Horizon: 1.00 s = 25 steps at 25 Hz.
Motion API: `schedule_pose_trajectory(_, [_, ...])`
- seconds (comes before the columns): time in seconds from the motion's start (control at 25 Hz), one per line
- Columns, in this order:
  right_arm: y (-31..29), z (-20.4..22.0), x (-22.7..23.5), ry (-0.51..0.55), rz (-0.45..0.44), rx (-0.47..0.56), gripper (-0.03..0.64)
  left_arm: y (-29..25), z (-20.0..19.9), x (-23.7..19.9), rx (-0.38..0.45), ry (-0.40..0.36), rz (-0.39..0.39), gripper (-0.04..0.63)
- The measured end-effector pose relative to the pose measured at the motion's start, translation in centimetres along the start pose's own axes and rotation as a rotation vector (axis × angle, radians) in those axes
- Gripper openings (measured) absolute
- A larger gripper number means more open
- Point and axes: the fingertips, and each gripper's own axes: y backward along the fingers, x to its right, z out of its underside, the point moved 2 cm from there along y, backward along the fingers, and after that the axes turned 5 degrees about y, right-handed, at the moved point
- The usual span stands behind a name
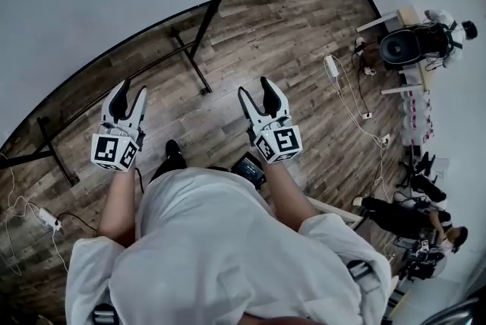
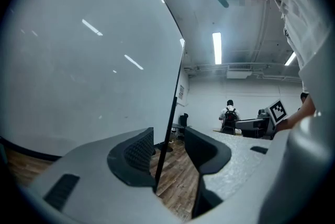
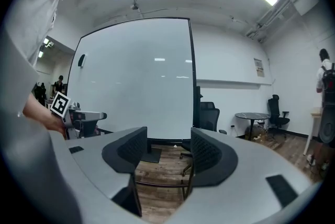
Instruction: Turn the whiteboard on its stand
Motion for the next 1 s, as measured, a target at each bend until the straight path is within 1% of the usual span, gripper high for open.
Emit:
schedule_pose_trajectory(0.2, [-5.9,-1.3,0.7,0.024,-0.053,0.024,0.258,-0.9,-0.5,-4.2,0.039,0.013,-0.075,0.183])
schedule_pose_trajectory(0.36, [-9.8,-1.8,1.9,0.019,-0.109,0.043,0.259,-1.6,-1.4,-6.3,0.058,0.005,-0.141,0.183])
schedule_pose_trajectory(0.44, [-12.1,-1.7,3.0,0.008,-0.151,0.050,0.258,-2.0,-2.2,-7.0,0.079,-0.016,-0.193,0.183])
schedule_pose_trajectory(0.56, [-15.2,-2.0,4.8,-0.010,-0.232,0.070,0.258,-2.3,-3.2,-7.5,0.116,-0.029,-0.298,0.183])
schedule_pose_trajectory(0.68, [-18.3,-2.4,7.3,-0.017,-0.309,0.102,0.259,-3.1,-3.8,-7.0,0.135,-0.040,-0.388,0.183])
schedule_pose_trajectory(0.84, [-23.2,-2.8,12.3,-0.035,-0.372,0.133,0.259,-5.5,-3.9,-4.9,0.155,-0.056,-0.482,0.183])
schedule_pose_trajectory(1.0, [-27.8,-4.2,17.1,-0.034,-0.442,0.165,0.270,-8.2,-3.9,-2.4,0.173,-0.056,-0.572,0.183])
